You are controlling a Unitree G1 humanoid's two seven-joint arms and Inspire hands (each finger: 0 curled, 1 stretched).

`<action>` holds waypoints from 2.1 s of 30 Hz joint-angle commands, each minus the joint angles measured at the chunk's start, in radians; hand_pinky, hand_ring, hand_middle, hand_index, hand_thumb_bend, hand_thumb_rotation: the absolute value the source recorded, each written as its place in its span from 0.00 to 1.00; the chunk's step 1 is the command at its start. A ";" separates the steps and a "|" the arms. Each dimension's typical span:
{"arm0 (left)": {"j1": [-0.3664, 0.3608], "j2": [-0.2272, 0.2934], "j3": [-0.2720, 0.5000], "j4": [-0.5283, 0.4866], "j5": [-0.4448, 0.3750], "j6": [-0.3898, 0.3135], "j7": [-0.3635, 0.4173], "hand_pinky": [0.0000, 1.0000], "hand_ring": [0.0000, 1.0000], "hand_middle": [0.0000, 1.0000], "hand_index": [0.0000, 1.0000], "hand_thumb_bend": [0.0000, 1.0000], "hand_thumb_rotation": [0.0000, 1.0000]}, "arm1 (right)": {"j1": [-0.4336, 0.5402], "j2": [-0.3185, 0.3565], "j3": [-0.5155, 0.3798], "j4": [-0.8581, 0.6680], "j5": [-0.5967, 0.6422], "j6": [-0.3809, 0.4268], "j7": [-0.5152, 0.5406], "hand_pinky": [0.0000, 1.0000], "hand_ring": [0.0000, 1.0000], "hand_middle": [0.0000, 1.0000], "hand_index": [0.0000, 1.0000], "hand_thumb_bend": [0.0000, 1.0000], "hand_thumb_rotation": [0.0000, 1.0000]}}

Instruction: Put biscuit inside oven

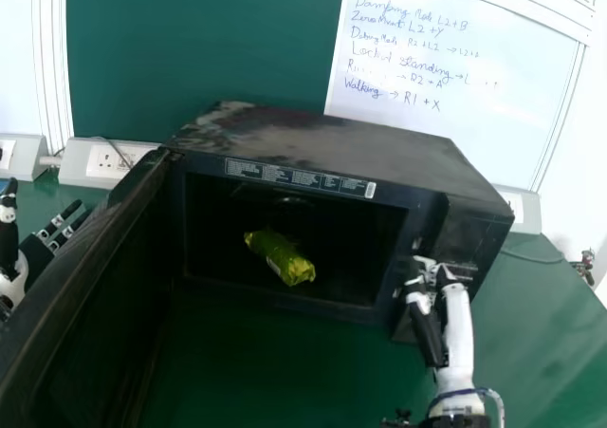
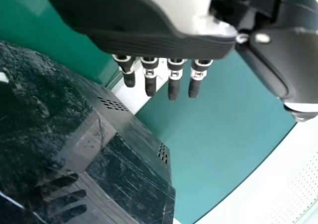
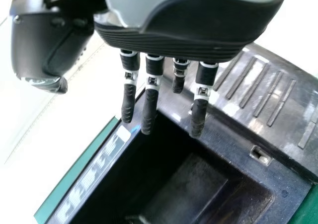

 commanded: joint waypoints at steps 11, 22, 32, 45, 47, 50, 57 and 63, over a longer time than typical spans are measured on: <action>-0.022 0.046 -0.010 -0.006 0.035 0.042 -0.075 1.00 1.00 0.99 0.98 0.35 0.14 | -0.037 0.046 -0.047 0.241 0.089 -0.292 -0.216 0.44 0.51 0.58 0.68 0.67 0.30; -0.018 0.049 -0.012 -0.063 -0.001 0.087 -0.095 1.00 1.00 0.99 0.99 0.37 0.08 | -0.077 0.084 -0.059 0.355 0.079 -0.408 -0.363 0.36 0.44 0.59 0.70 0.63 0.38; -0.012 0.045 -0.061 -0.092 0.097 0.034 -0.244 1.00 0.95 0.92 0.93 0.24 0.16 | -0.092 0.100 -0.061 0.391 0.070 -0.445 -0.425 0.40 0.49 0.60 0.70 0.62 0.41; -0.016 0.043 -0.098 -0.175 0.102 0.060 -0.201 1.00 0.96 0.94 0.96 0.30 0.09 | -0.100 0.086 -0.083 0.382 0.089 -0.418 -0.417 0.50 0.56 0.61 0.67 0.67 0.49; -0.022 0.040 -0.105 -0.169 0.101 0.060 -0.198 1.00 0.95 0.92 0.94 0.35 0.08 | -0.095 0.079 -0.087 0.363 0.118 -0.394 -0.379 0.50 0.56 0.60 0.67 0.68 0.50; -0.035 0.045 -0.121 -0.160 0.104 0.063 -0.201 1.00 0.97 0.95 0.98 0.32 0.09 | -0.087 0.066 -0.092 0.319 0.143 -0.329 -0.318 0.49 0.54 0.60 0.66 0.67 0.49; -0.065 0.033 -0.147 -0.136 0.093 0.077 -0.204 1.00 0.99 0.97 1.00 0.28 0.10 | -0.074 0.002 -0.136 0.271 0.171 -0.247 -0.223 0.48 0.54 0.60 0.65 0.65 0.44; -0.073 0.032 -0.159 -0.131 0.098 0.077 -0.219 1.00 0.96 0.95 0.99 0.23 0.10 | -0.073 -0.040 -0.204 0.288 0.194 -0.247 -0.200 0.39 0.50 0.59 0.65 0.60 0.36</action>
